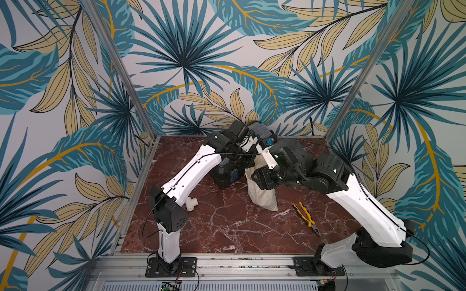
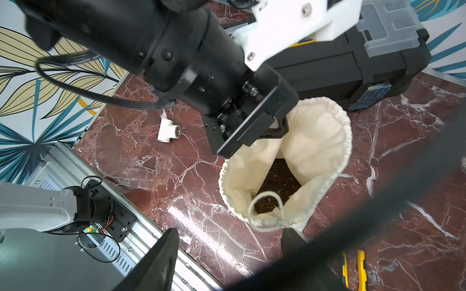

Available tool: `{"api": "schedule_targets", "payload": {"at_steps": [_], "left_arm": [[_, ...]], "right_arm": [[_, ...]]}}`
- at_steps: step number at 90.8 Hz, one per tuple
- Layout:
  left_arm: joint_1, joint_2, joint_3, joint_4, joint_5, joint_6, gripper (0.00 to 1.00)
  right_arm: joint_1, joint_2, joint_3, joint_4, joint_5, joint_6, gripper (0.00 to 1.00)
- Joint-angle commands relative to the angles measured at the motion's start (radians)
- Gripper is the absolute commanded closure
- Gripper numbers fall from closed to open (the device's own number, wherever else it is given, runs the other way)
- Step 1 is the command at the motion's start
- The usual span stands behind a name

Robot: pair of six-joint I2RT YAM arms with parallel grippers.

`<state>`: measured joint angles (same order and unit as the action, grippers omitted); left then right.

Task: Close the soil bag
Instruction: Adjust the soil bag at the center of the board.

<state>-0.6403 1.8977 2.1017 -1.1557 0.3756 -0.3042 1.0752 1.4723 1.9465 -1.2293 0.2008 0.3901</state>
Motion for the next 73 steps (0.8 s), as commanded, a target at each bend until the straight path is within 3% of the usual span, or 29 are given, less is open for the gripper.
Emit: {"api": "schedule_targets", "payload": {"at_steps": [1,53,73], "left_arm": [[0.003,-0.042,0.048,0.02,0.024,-0.014,1.0],[0.002,-0.038,0.055,0.01,0.035,-0.007,1.0],[0.002,-0.038,0.054,0.004,0.032,0.004,1.0]], "right_arm": [[0.017,0.022,-0.013,-0.047,0.051,0.015,0.32],[0.028,0.048,-0.009,-0.13,0.222,0.087,0.38],[0.028,0.069,-0.006,-0.129,0.251,0.087,0.46]]}}
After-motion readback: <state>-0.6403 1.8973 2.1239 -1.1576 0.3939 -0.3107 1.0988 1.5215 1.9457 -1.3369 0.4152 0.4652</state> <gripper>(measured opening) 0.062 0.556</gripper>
